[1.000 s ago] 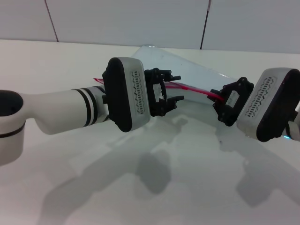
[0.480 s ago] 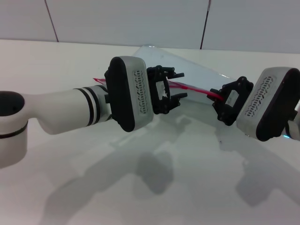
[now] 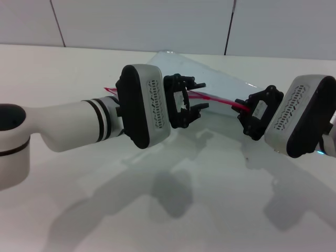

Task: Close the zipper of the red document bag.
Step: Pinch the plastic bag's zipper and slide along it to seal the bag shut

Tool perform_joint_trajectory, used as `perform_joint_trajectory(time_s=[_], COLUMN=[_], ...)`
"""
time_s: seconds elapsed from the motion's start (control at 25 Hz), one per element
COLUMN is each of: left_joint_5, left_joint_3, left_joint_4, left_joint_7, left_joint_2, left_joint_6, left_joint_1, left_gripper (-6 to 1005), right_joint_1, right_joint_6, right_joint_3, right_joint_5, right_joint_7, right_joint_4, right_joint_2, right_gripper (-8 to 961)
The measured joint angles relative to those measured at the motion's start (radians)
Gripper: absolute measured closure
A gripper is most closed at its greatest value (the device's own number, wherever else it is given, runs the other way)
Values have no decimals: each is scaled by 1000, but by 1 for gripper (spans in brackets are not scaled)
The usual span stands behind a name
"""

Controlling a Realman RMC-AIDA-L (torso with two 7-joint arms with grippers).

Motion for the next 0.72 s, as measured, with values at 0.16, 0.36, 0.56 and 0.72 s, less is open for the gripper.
perform_joint_trajectory(time_s=[0.16,0.36,0.56,0.72], left_joint_5=[0,2,2,1], left_joint_3=[5,14,15,15], left_joint_4=[-1,-2,-2,-2], left_joint_7=[0,0,4,12], left_joint_2=[1,0,-1,-2], left_joint_6=[-1,3,4,5], left_joint_1=[-1,-2,-3,-3], left_gripper=[540,663,786,824], right_joint_1=[1,2,3,4], right_joint_6=[0,0,0,0], right_joint_3=[0,0,0,0], right_joint_5=[0,0,0,0], right_joint_7=[0,0,0,0], right_joint_4=[0,0,0,3], right_joint_2=[0,0,0,0], right_gripper=[904,904,904,904])
